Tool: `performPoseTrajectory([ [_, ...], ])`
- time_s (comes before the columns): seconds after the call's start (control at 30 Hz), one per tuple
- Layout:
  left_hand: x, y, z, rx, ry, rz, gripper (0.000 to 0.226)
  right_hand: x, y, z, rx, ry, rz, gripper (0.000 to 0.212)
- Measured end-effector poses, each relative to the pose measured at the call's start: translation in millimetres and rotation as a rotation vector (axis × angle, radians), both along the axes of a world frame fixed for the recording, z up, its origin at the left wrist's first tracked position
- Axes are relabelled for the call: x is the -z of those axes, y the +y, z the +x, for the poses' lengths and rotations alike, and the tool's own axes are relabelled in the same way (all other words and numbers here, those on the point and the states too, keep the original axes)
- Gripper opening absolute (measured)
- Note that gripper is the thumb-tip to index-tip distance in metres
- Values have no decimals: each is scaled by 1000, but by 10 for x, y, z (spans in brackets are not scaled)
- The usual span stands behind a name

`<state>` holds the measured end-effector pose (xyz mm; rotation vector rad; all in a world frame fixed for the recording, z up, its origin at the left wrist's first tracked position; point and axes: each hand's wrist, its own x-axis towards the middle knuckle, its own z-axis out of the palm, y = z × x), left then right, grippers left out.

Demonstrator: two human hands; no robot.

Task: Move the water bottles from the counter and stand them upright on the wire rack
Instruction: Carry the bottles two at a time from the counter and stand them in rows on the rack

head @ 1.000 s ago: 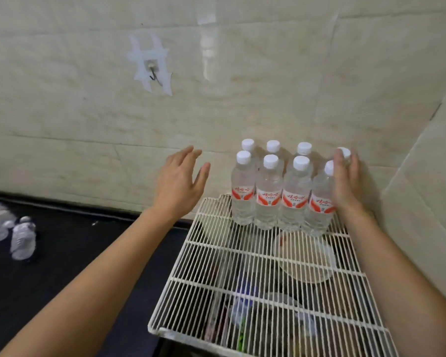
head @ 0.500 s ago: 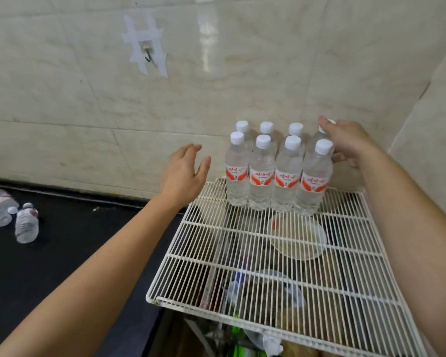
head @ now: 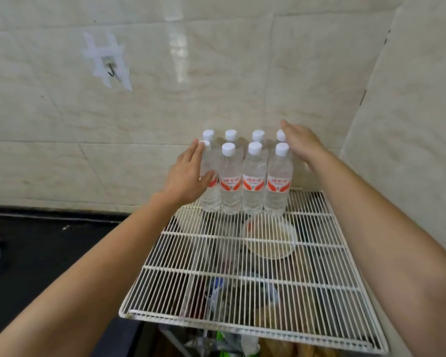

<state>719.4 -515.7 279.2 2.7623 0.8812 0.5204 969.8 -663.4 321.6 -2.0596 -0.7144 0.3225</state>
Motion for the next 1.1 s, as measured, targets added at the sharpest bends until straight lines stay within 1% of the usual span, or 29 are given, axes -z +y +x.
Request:
performPoseTrajectory([
  [0.07, -72, 16, -101, -21, 10, 63, 76, -59, 47, -39, 40, -139, 0, 72],
  [0.23, -243, 155, -625, -149, -30, 248, 70, -160, 342, -524, 83, -583, 31, 67],
  [0.33, -288, 324, -1105, -246, -37, 334, 67, -61, 595, -1068, 13, -793, 111, 65],
  [0.43, -260, 521, -1712, -333, -28, 368, 67, 111, 868, -1684, -107, -918, 153, 65],
  [0.57, -203, 837, -2724, -439, -24, 391, 71, 240, 1344, -2550, -229, -977, 137, 66],
  [0.73, -61, 1332, -4367, -596, -52, 392, 70, 325, 2171, -3945, -344, -992, 154, 66],
  [0.83, 57, 1630, -5424, -713, -49, 354, 72, 457, 2750, -4895, -446, -978, 155, 67],
  [0.93, 168, 1854, -6358, -829, -17, 298, 73, 625, 3247, -5796, -545, -910, 121, 69],
  [1.03, 279, 2081, -7080, -900, 21, 276, 72, 798, 3657, -6511, -650, -902, 82, 68],
  [1.1, 350, 2295, -7419, -926, 43, 261, 72, 881, 3937, -6856, -690, -899, 82, 68],
])
